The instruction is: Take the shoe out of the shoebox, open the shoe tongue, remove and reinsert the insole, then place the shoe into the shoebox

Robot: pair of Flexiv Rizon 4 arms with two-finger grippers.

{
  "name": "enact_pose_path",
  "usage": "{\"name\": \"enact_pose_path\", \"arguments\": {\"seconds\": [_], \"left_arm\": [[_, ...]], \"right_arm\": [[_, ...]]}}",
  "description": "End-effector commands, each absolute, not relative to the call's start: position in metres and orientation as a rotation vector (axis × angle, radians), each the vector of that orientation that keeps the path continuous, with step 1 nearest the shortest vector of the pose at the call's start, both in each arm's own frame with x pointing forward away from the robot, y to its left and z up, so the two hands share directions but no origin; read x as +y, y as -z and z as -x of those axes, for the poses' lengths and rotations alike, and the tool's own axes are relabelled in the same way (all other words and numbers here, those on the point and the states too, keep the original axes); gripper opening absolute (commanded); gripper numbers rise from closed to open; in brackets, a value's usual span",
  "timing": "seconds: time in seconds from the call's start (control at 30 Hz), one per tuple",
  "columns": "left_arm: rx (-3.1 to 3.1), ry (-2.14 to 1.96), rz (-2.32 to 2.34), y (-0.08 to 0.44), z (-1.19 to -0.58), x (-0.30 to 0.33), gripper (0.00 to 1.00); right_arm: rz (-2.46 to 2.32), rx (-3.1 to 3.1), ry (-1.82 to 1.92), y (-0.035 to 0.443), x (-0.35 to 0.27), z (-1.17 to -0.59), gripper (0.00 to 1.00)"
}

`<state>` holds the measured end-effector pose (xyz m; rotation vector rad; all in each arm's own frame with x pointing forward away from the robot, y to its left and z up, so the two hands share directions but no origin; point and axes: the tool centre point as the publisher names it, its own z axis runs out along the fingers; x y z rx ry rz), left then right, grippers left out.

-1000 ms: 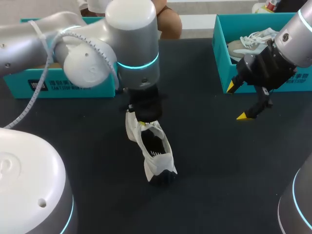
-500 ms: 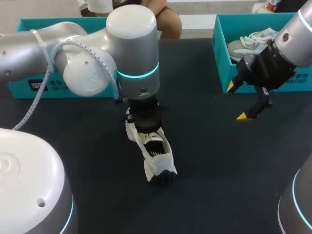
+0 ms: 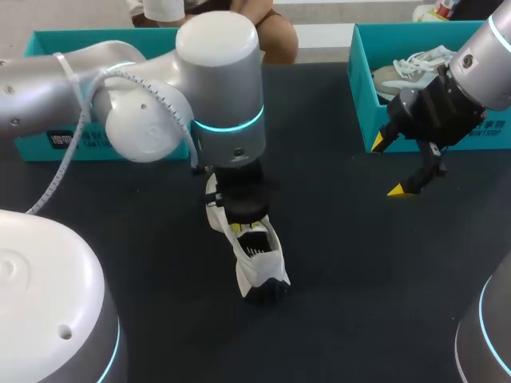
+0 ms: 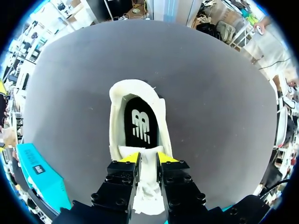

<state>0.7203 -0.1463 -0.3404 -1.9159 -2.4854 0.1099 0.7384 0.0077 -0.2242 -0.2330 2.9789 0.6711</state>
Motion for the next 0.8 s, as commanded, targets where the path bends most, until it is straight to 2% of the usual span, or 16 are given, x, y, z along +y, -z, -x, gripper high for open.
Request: {"name": "enact_pose_path", "arguments": {"seconds": [0.03, 0.43, 0.5, 0.6, 0.63, 0.67, 0.7, 0.73, 0.8], "left_arm": [[-2.474, -0.094, 1.92, 0.354, -0.717, -0.152, 0.21], [-2.595, -0.127, 1.826, 0.32, -0.713, -0.15, 0.22], [-2.651, -0.138, 1.739, 0.314, -0.71, -0.149, 0.25], [-2.766, -0.162, 1.554, 0.306, -0.709, -0.147, 0.25], [-2.819, -0.188, 1.445, 0.302, -0.71, -0.145, 0.29], [-2.887, -0.158, 1.392, 0.299, -0.71, -0.143, 0.38], [-2.885, -0.21, 1.364, 0.293, -0.708, -0.141, 0.8], [-2.885, -0.21, 1.364, 0.293, -0.708, -0.141, 1.0], [-2.885, -0.21, 1.364, 0.293, -0.708, -0.141, 1.0]], "right_arm": [[0.232, 2.978, -0.67, 0.225, 0.008, -0.738, 1.0], [0.232, 2.978, -0.67, 0.225, 0.008, -0.738, 1.0], [0.232, 2.978, -0.67, 0.225, 0.008, -0.738, 1.0], [0.232, 2.978, -0.67, 0.225, 0.008, -0.738, 1.0], [0.232, 2.978, -0.67, 0.225, 0.008, -0.738, 1.0], [0.232, 2.978, -0.67, 0.225, 0.008, -0.738, 1.0], [0.232, 2.978, -0.67, 0.225, 0.008, -0.738, 1.0], [0.232, 2.978, -0.67, 0.225, 0.008, -0.738, 1.0], [0.232, 2.978, -0.67, 0.225, 0.008, -0.738, 1.0]]}}
